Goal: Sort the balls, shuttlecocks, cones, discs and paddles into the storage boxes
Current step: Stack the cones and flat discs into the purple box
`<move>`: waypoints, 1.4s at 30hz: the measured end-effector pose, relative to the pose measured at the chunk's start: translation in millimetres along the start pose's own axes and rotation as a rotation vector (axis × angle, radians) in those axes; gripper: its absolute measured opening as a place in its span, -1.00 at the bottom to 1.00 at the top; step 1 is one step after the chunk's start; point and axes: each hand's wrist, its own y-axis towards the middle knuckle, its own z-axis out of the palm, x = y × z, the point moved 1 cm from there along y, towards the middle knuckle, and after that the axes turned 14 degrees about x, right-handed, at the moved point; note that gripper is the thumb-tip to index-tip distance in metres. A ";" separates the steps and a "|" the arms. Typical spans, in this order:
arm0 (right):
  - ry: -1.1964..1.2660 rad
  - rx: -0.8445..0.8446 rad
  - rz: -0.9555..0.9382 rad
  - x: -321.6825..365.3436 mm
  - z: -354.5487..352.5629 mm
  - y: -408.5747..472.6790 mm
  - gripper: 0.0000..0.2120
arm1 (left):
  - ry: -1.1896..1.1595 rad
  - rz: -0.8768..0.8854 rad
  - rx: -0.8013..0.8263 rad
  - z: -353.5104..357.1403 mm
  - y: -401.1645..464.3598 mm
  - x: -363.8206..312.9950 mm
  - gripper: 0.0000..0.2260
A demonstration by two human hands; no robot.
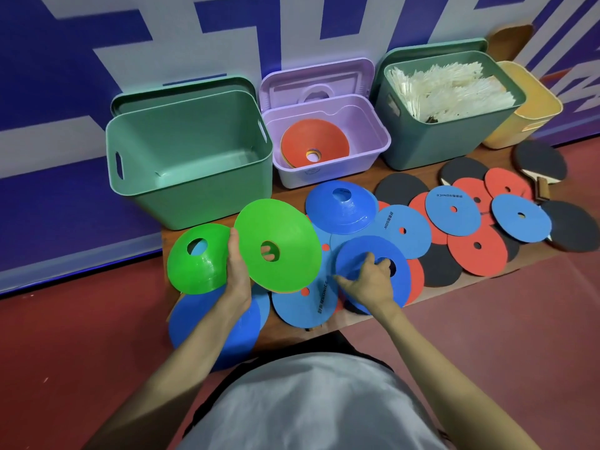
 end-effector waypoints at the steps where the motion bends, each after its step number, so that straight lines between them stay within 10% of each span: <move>1: -0.023 -0.065 -0.035 6.0 -2.8 -5.2 -0.18 | 0.001 0.007 -0.019 -1.4 -0.8 -0.3 -0.52; 5: 0.085 -0.221 -0.234 39.8 -17.0 -27.3 -0.04 | -0.006 0.027 -0.047 -7.4 -2.0 0.2 -0.52; 11: 0.407 -0.127 -0.582 73.6 -31.2 -46.3 -0.38 | -0.027 0.003 -0.065 -18.2 -2.6 1.5 -0.47; 17: 0.561 -0.065 -0.520 73.9 -16.2 -28.6 -0.75 | -0.078 -0.016 -0.014 -23.5 -9.1 4.4 -0.56; 21: 0.359 -0.015 -0.436 73.0 0.0 -14.8 -0.65 | -0.229 -0.079 -0.021 -29.3 -17.5 6.1 -0.55; 23: 0.193 -0.008 -0.427 69.8 10.1 -9.8 -0.95 | -0.277 -0.058 -0.038 -32.9 -21.7 7.4 -0.56; 29: 0.112 0.139 -0.474 80.9 25.5 -12.4 -0.44 | -0.287 -0.008 -0.066 -46.6 -34.7 9.3 -0.61; 35: -0.012 0.158 -0.575 101.4 58.3 -16.1 -0.73 | -0.278 0.056 -0.102 -69.5 -57.6 17.6 -0.61; 42: -0.234 0.258 -0.711 146.4 94.1 -4.3 -0.51 | -0.425 0.211 -0.242 -116.8 -86.1 10.2 -0.67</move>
